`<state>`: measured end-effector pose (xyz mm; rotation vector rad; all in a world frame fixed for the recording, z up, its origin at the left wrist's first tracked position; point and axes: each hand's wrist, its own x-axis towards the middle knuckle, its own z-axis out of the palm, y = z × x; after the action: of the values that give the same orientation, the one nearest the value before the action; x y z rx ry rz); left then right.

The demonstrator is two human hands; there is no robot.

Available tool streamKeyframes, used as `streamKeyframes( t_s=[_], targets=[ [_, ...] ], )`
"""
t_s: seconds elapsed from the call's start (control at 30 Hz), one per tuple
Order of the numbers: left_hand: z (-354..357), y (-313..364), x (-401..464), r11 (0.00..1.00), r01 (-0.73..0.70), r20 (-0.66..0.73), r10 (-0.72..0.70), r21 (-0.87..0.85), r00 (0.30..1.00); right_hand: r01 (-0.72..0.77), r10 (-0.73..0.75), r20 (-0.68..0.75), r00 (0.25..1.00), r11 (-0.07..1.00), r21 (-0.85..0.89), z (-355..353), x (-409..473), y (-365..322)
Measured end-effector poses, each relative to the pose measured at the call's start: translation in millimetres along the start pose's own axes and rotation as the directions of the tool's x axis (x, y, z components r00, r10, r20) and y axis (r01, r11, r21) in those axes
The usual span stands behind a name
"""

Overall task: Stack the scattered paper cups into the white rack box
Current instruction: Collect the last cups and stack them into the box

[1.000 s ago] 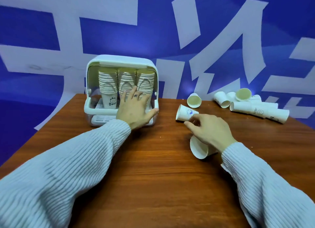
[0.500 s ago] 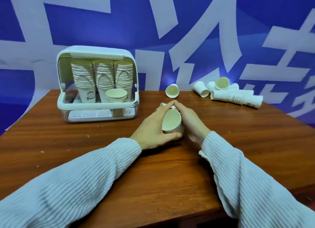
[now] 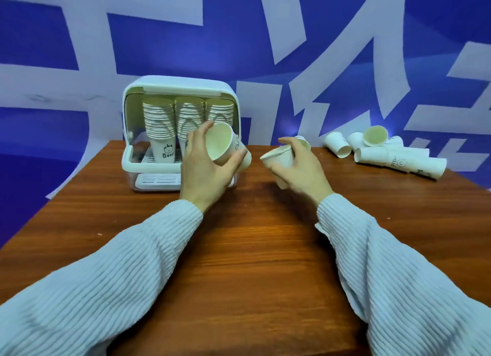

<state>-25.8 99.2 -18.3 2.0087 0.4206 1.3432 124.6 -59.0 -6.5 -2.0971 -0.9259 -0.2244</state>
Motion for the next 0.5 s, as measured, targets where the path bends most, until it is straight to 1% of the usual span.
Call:
streamKeyframes(
  t_s=[0.03,0.07,0.1,0.13,0.2,0.27,0.3,0.37,0.4,0.47,0.5],
  targets=[
    [-8.4,-3.7,7.1,1.0,0.023,-0.041,-0.023,-0.002,0.999,-0.002,0.006,-0.022,1.0,0.984,0.176,3.0,3.1,-13.0],
    [-16.3,-7.5,13.4,0.999,0.049,-0.075,-0.049,-0.004,0.996,0.032,-0.02,-0.045,0.999,0.954,0.298,7.6,6.7,-26.2],
    [-23.8,-11.3,18.9,0.997,0.076,-0.104,-0.076,-0.01,0.992,0.081,-0.058,-0.07,0.996,0.922,0.379,14.9,11.6,-38.0],
    [-30.7,-14.2,23.1,0.994,0.104,-0.129,-0.106,-0.022,0.986,0.128,-0.097,-0.094,0.991,0.893,0.432,22.9,16.2,-50.2],
    [-43.3,-19.4,27.9,0.987,0.146,-0.169,-0.154,-0.063,0.974,0.18,-0.134,-0.131,0.982,0.87,0.459,40.8,26.1,-72.1],
    [-54.4,-23.3,29.7,0.985,0.157,-0.199,-0.169,-0.075,0.965,0.202,-0.159,-0.134,0.978,0.887,0.416,57.0,35.4,-87.4],
    [-59.5,-24.6,29.6,0.984,0.163,-0.205,-0.174,-0.072,0.963,0.211,-0.181,-0.112,0.977,0.899,0.385,63.8,39.1,-92.6],
    [-68.2,-25.6,28.8,0.982,0.177,-0.2,-0.186,-0.062,0.962,0.219,-0.223,-0.015,0.975,0.934,0.282,72.7,43.6,-99.3],
    [-71.9,-26.2,28.4,0.982,0.181,-0.199,-0.188,-0.054,0.962,0.223,-0.236,0.039,0.971,0.954,0.201,76.1,44.6,-100.0],
    [-76.9,-26.1,28.3,0.983,0.181,-0.202,-0.185,-0.037,0.962,0.234,-0.236,0.137,0.962,0.972,0.031,82.3,47.5,-96.1],
    [-78.6,-26.5,29.0,0.983,0.183,-0.201,-0.186,-0.03,0.962,0.227,-0.218,0.188,0.958,0.974,-0.026,84.3,48.1,-94.6]
  ],
)
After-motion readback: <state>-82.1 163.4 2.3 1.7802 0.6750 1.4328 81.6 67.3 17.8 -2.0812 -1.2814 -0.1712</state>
